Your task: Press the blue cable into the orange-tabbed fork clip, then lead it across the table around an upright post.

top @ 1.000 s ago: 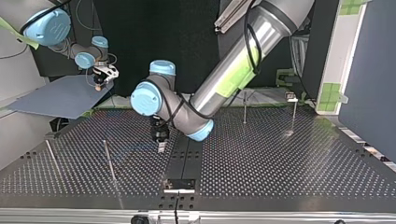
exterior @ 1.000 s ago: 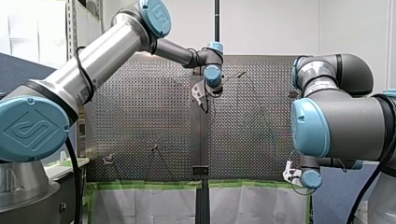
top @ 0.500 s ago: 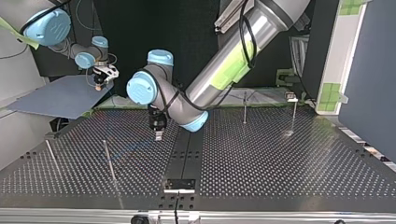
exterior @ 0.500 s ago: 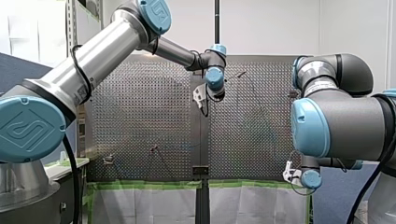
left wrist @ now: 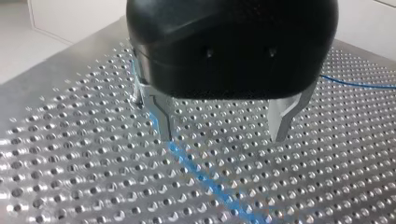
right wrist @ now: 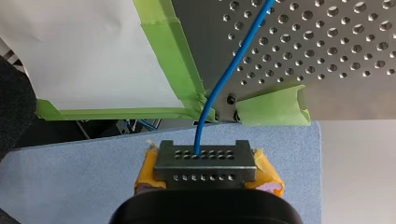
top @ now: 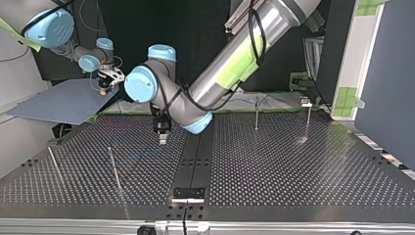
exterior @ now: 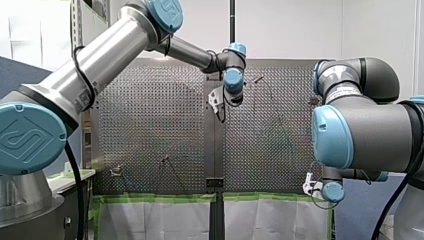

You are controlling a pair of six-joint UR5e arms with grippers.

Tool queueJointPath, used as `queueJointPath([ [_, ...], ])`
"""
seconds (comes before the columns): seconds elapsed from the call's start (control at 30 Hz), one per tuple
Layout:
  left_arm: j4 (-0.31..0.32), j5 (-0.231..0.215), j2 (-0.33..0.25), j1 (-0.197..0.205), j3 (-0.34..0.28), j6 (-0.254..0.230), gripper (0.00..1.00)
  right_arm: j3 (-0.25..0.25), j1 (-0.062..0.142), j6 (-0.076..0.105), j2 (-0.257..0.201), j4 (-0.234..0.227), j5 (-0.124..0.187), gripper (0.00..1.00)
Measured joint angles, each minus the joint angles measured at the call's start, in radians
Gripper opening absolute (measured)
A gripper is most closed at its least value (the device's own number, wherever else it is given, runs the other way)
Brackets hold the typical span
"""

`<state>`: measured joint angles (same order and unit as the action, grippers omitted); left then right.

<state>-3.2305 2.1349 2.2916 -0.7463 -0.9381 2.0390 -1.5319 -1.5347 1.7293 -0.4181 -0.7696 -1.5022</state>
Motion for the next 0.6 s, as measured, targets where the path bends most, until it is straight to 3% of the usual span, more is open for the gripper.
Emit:
queueJointPath([
  [0.27, -0.017, -0.001, -0.012, -0.012, 0.000, -0.008, 0.98, 0.000, 0.000, -0.003, 0.000, 0.002, -0.001, 0.00],
  [0.6, -0.085, -0.004, -0.085, -0.052, 0.002, -0.084, 0.98, 0.000, -0.001, -0.009, 0.000, 0.004, -0.001, 0.00],
])
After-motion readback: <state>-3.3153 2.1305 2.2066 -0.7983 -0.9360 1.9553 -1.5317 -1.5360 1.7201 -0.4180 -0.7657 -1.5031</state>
